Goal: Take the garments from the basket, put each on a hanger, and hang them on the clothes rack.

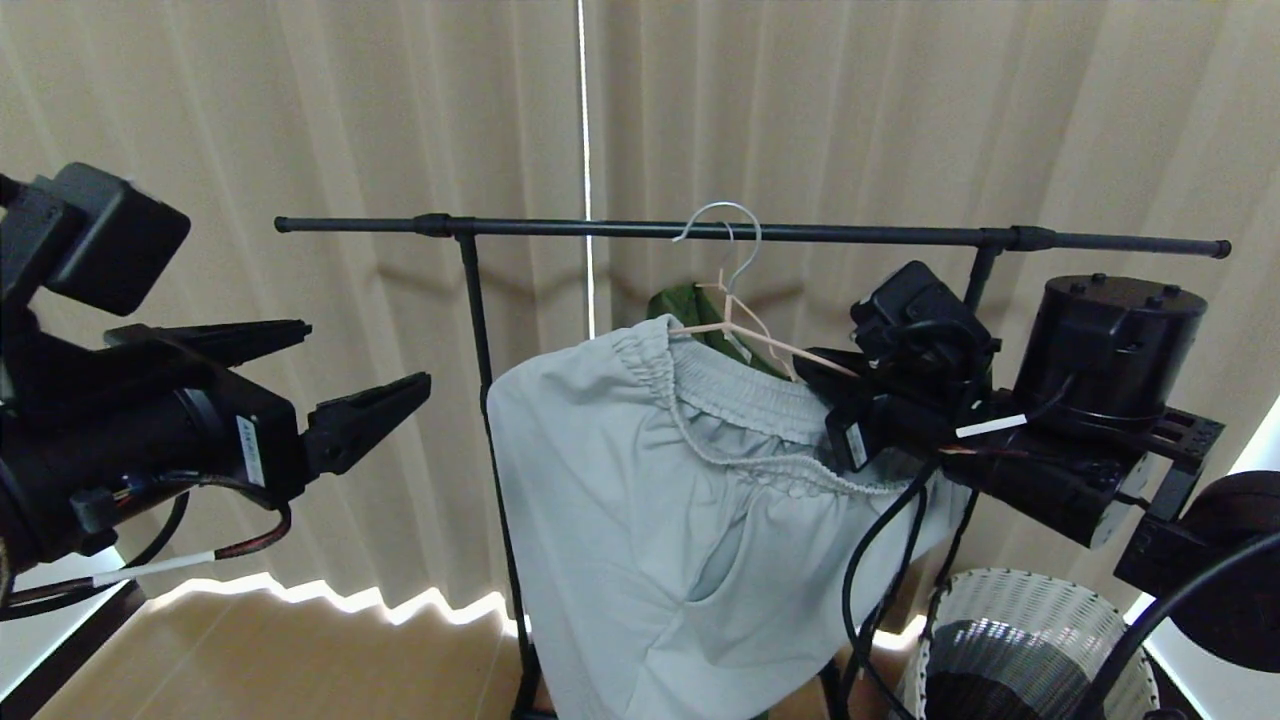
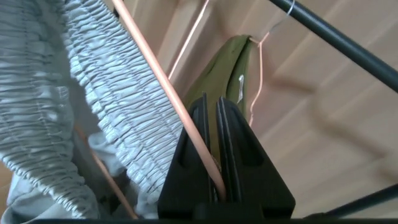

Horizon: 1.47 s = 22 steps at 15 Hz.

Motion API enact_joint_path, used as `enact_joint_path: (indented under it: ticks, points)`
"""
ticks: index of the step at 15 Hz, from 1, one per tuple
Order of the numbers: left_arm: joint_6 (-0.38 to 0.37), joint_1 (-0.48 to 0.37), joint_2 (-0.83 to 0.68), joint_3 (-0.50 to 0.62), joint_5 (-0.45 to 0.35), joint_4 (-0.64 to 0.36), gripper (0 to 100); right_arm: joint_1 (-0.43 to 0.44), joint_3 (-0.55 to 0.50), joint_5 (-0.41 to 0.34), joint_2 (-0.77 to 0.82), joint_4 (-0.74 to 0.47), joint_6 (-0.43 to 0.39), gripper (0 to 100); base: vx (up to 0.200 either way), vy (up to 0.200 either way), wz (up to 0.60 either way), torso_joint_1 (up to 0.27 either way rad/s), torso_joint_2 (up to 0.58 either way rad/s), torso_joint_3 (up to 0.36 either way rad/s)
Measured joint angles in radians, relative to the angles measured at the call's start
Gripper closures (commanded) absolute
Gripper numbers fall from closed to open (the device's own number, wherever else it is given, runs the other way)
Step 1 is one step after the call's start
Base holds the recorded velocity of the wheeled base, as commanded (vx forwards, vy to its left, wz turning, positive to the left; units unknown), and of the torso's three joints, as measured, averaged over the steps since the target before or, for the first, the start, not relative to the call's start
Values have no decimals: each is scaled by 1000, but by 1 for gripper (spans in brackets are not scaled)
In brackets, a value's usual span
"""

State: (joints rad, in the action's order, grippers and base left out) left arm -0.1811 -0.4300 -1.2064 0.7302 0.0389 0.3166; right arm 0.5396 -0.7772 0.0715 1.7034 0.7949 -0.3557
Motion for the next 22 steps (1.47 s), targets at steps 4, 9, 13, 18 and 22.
enact_joint_path:
  ticks: [4, 9, 13, 18, 22]
  points:
    - [34, -15, -37, 64, 2, -71, 0, 3, -6, 19, 10, 1, 1, 100, 0, 0, 0, 0, 0, 0]
    - [97, -166, -122, 91, 30, -65, 0, 22, -13, 18, 11, 9, 45, 100, 0, 0, 0, 0, 0, 0]
    - [300, -306, -270, 203, 229, -63, 0, 46, -23, 18, 12, 10, 48, 100, 0, 0, 0, 0, 0, 0]
    - [486, -412, -432, 308, 426, -63, 0, 66, -82, 18, 51, 11, 50, 100, 0, 0, 0, 0, 0, 0]
    - [486, -418, -483, 305, 481, -61, 0, 85, -92, 17, 64, 11, 50, 100, 0, 0, 0, 0, 0, 0]
